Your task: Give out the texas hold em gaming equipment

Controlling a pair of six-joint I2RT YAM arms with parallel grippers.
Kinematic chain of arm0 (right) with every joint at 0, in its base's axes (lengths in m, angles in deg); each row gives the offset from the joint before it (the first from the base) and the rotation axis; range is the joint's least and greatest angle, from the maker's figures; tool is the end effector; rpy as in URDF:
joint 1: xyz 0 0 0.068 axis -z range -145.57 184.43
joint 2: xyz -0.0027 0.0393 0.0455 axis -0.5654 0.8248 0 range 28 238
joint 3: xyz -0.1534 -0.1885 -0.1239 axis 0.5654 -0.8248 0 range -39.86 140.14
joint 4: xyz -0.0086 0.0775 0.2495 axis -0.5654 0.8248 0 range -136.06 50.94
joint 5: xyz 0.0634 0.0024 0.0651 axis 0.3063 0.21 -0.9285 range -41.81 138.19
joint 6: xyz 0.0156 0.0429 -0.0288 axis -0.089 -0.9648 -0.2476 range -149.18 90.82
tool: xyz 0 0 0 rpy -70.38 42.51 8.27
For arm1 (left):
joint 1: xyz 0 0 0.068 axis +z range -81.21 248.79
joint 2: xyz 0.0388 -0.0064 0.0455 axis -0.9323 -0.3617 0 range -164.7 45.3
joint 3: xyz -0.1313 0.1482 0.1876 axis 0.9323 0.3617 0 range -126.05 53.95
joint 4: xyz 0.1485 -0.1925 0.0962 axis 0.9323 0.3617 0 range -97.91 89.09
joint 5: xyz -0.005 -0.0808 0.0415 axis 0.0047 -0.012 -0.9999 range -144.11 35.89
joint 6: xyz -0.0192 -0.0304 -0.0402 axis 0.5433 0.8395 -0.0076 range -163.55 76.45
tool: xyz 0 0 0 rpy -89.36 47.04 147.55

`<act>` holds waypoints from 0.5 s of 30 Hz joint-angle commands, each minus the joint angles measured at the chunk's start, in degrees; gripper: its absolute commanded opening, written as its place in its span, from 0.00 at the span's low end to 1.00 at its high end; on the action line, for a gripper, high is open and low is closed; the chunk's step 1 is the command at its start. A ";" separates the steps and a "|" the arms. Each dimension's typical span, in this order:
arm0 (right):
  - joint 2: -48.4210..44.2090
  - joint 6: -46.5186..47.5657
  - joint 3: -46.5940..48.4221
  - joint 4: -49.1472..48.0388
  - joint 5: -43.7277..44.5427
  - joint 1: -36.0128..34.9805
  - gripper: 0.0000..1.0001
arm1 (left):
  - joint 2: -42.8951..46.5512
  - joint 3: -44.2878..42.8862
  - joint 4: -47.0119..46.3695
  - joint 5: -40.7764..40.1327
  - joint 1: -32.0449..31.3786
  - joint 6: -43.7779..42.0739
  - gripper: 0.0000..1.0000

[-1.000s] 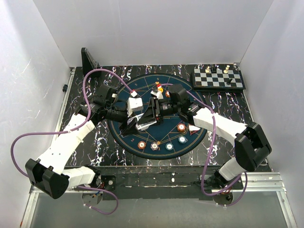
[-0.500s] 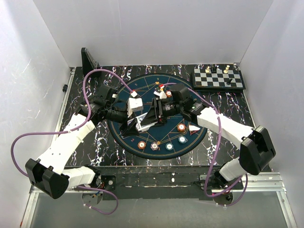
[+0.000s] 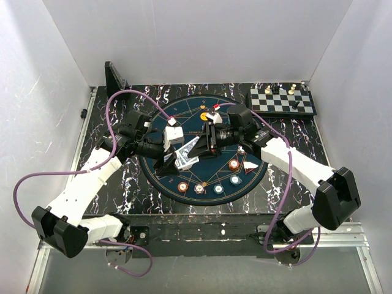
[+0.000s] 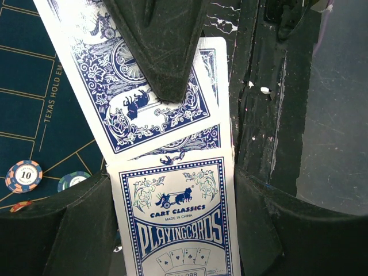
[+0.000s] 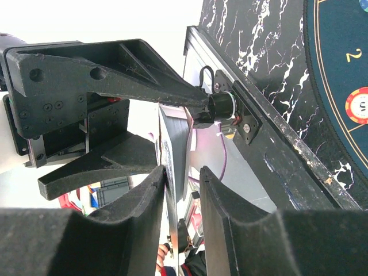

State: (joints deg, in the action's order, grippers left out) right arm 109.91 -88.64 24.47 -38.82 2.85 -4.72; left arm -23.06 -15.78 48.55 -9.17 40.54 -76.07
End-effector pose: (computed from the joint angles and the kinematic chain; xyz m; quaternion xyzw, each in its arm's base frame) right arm 0.2355 0.2246 0.3165 -0.0673 0.8018 0.5886 0.0778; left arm 0.1845 -0.1278 0.3433 0.5448 0.7025 -0.3541 0.2905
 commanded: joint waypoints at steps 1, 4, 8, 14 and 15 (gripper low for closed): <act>-2.10 1.98 0.35 1.54 -0.10 0.57 0.37 | 2.26 0.48 -2.15 1.98 -0.14 0.69 0.00; -2.37 2.59 0.61 2.33 0.25 1.10 0.37 | 2.61 0.65 -1.98 1.98 -0.14 0.78 0.00; -2.54 4.00 1.76 4.70 1.48 1.28 0.37 | 3.14 1.18 -1.98 1.90 -0.14 0.70 0.00; -3.51 4.97 2.46 6.20 2.89 1.98 0.32 | 4.28 1.97 -1.71 1.46 -0.14 0.35 0.00; -3.51 4.97 2.46 6.20 2.98 2.07 0.30 | 4.46 2.06 -1.62 1.46 -0.14 0.43 0.00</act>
State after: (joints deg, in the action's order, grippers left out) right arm 108.31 -85.54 24.54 -34.27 4.38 -3.41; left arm -21.86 -13.86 48.27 -9.36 40.54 -75.52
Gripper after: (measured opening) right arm 0.331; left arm 0.650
